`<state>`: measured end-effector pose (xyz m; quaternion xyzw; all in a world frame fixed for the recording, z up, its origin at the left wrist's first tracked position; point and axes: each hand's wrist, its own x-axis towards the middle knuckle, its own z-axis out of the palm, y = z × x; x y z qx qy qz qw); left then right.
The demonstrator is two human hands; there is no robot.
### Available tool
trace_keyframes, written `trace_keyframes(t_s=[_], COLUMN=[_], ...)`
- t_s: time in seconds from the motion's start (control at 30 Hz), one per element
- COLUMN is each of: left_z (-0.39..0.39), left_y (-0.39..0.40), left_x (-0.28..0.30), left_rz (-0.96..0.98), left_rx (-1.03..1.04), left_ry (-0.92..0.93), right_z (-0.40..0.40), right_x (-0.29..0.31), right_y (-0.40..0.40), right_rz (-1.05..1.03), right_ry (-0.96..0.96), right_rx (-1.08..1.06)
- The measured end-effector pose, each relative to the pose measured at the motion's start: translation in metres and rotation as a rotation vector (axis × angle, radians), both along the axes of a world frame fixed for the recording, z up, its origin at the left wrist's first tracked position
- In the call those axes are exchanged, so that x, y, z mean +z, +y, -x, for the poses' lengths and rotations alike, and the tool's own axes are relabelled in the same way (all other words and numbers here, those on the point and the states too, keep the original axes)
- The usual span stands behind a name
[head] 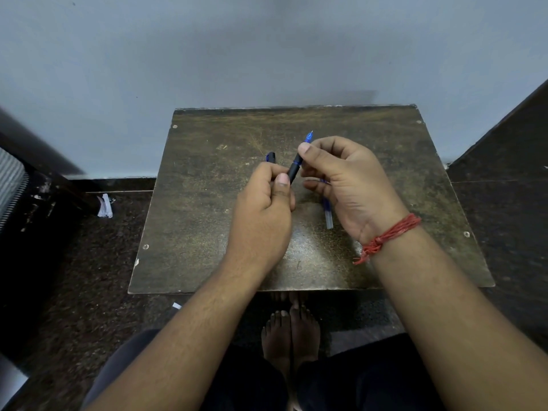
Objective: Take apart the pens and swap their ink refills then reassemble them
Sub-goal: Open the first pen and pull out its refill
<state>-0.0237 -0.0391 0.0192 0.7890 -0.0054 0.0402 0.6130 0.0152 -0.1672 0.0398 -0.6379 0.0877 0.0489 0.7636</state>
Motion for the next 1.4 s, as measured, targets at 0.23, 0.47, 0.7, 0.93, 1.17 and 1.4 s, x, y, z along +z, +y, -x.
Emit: trace_keyframes(t_s=[0.23, 0.47, 0.7, 0.93, 1.17, 1.4], left_z=[-0.0001, -0.0005, -0.0005, 0.0004, 0.0011, -0.0001], left_y=[0.0007, 0.0005, -0.0001, -0.0001, -0.0002, 0.0004], left_x=[-0.0007, -0.0020, -0.0023, -0.0019, -0.0010, -0.0015], left_rz=[-0.007, 0.010, 0.010, -0.007, -0.018, -0.002], left_rx=[-0.003, -0.017, -0.009, -0.013, -0.013, -0.013], left_ry=[-0.005, -0.003, 0.003, -0.003, -0.007, 0.003], right_z=[-0.0001, -0.0007, -0.0008, -0.0015, -0.0027, -0.0009], right_x=[0.0037, -0.0005, 0.0031, 0.0004, -0.0011, 0.0020], right_y=[-0.0005, -0.0006, -0.0009, -0.0014, -0.0032, -0.0004], right_rz=[-0.050, -0.011, -0.047, -0.065, -0.031, -0.100], right_ry=[0.027, 0.014, 0.012, 0.034, 0.016, 0.034], right_rx=[0.014, -0.012, 0.011, -0.005, 0.011, 0.029])
